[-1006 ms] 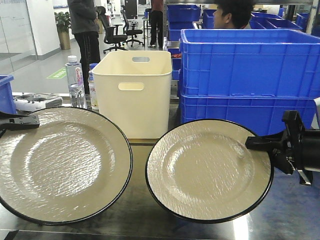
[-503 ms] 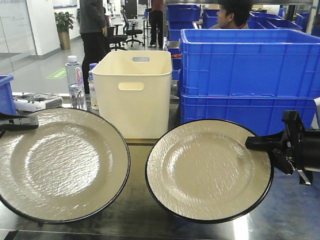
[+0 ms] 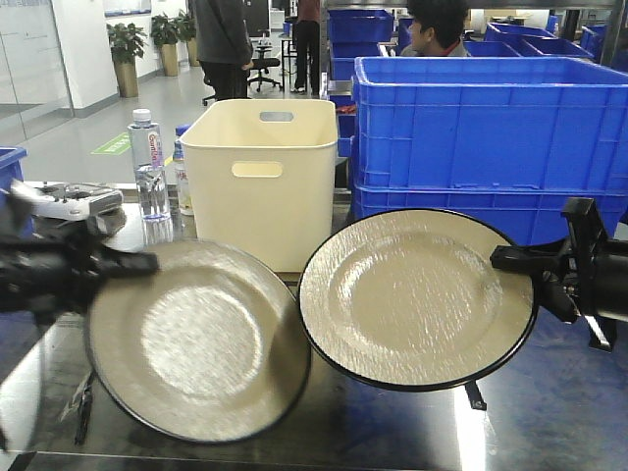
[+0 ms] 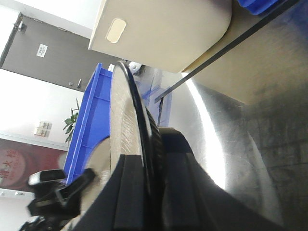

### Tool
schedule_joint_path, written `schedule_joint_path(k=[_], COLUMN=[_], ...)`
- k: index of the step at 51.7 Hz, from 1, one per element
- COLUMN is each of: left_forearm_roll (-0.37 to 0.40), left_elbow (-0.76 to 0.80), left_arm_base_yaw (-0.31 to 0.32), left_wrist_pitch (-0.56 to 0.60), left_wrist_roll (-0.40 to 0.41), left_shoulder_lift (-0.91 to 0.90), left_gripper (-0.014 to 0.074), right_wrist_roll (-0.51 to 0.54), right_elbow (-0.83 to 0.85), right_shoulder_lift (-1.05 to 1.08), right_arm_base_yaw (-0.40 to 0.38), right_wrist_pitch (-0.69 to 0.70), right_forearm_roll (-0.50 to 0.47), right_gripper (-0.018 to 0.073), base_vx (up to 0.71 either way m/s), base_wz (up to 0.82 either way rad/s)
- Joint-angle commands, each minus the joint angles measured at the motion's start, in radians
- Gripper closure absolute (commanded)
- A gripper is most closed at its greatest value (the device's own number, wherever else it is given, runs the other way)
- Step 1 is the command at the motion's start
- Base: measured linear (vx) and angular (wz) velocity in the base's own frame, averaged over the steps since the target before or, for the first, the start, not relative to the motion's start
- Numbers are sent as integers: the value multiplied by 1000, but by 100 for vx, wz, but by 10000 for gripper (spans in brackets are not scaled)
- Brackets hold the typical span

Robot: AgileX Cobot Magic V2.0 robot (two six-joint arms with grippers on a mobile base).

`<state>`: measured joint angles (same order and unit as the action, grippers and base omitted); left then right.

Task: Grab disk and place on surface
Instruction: 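Lower the left gripper's plate onto the table and release it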

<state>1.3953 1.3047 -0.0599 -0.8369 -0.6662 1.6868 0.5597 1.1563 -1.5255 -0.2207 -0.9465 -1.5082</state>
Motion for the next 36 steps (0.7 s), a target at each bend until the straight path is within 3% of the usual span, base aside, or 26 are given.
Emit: schedule_joint_path(k=[1,7,12,25,36], left_forearm_roll=[161,256,394,397,392], left_elbow=[29,30,30,101,162], left_arm_base_yaw=[47,80,90,125,154], left_wrist_pitch=[23,56,55,73,79], left_wrist_roll=[-2,-73,-149,-165,-293], left_shoulder_lift=[22,103,169,278,310], left_gripper=[599,598,598,591,475], right_wrist_roll=[4,4,4,3,3], right_elbow=[31,31,31,31,31], right_shoulder_lift=[46,46,46,46,46], right_arm_base_yaw=[-3,-3,-3,-3,-3], right_wrist_pitch=[-30,-29,-32,-36,-37], right_forearm_roll=[-128,-127,-129,-134,-141], right_gripper=[568,568,568,568,568], base_vx=[0,0,0,0,0], base_wz=[0,0,0,0,0])
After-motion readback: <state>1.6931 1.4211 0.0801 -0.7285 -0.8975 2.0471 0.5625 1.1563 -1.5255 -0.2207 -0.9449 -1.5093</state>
